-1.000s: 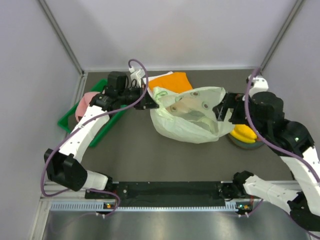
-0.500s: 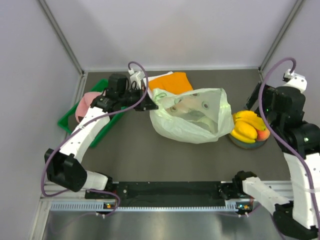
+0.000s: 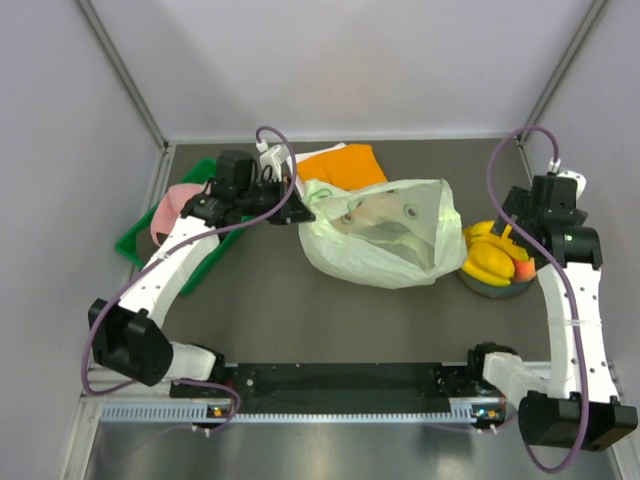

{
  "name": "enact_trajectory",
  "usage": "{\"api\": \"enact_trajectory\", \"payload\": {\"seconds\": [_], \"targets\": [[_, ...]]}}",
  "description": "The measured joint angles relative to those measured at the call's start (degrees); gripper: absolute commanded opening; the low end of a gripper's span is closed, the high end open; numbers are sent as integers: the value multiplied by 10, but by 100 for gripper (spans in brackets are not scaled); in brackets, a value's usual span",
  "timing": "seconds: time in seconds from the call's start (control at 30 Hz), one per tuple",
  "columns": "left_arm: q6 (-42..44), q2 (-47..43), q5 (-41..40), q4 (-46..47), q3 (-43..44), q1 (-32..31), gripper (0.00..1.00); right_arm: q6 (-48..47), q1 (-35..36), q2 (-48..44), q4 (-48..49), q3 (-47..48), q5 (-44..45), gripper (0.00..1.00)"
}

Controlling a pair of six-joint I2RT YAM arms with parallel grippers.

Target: Place the fruits into the plastic bag

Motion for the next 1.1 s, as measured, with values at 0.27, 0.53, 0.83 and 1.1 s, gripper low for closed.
{"api": "enact_trajectory", "payload": {"seconds": [0.27,0.53,0.83,1.1], "targets": [[0,0,1,2,-3,2,0,-29,-32,50,37,-21,-7,78],[0,0,5,2,-5,7,0,-57,-59,58,67,-64,-18,75],[0,1,18,6,-9,8,0,-92,-63,57,91,-83,-26,67],[0,1,24,8,-10,8,0,-124,-65,84,117,-84,-22,63]]}}
